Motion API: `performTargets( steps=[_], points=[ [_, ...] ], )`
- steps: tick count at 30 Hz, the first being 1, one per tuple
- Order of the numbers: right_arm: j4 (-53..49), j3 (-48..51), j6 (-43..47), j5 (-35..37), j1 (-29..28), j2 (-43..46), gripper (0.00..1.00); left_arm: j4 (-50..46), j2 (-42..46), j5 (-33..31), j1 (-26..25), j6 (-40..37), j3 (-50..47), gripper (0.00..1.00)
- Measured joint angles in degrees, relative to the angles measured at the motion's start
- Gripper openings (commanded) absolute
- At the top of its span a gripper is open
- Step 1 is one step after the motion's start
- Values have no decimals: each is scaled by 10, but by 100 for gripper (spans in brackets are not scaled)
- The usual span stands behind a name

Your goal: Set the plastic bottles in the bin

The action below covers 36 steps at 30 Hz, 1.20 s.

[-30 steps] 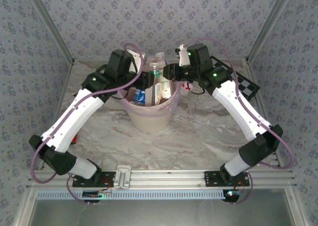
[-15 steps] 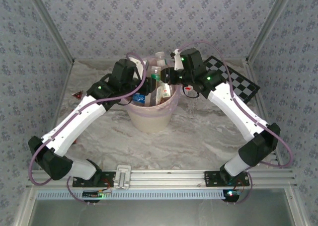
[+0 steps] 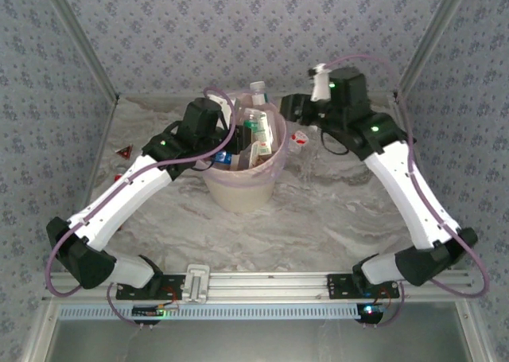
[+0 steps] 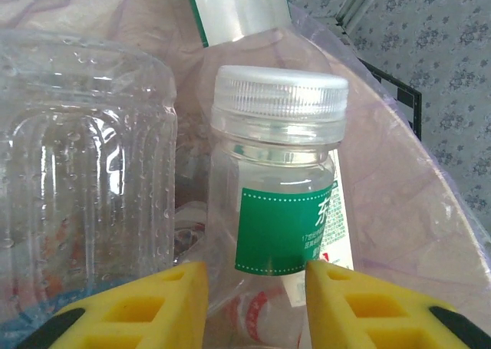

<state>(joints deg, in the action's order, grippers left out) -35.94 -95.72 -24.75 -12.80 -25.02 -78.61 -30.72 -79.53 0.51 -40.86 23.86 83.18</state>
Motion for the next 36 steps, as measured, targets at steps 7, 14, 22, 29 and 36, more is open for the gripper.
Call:
performTargets(
  steps=[7, 14, 22, 29, 36],
  points=[
    [24, 123, -29, -7, 142, 52, 73, -34, 4, -6, -7, -6, 4, 56],
    [117, 252, -110, -46, 200, -40, 99, -76, 19, -15, -8, -26, 27, 82],
    [236, 245, -205, -61, 184, -242, 100, -94, 104, -27, -9, -32, 20, 93],
    [275, 174, -254, -66, 168, -376, 100, -115, 156, -44, -9, -33, 17, 93],
    [295, 157, -280, -61, 166, -402, 79, -118, 164, -51, -9, -33, 13, 93]
  ],
)
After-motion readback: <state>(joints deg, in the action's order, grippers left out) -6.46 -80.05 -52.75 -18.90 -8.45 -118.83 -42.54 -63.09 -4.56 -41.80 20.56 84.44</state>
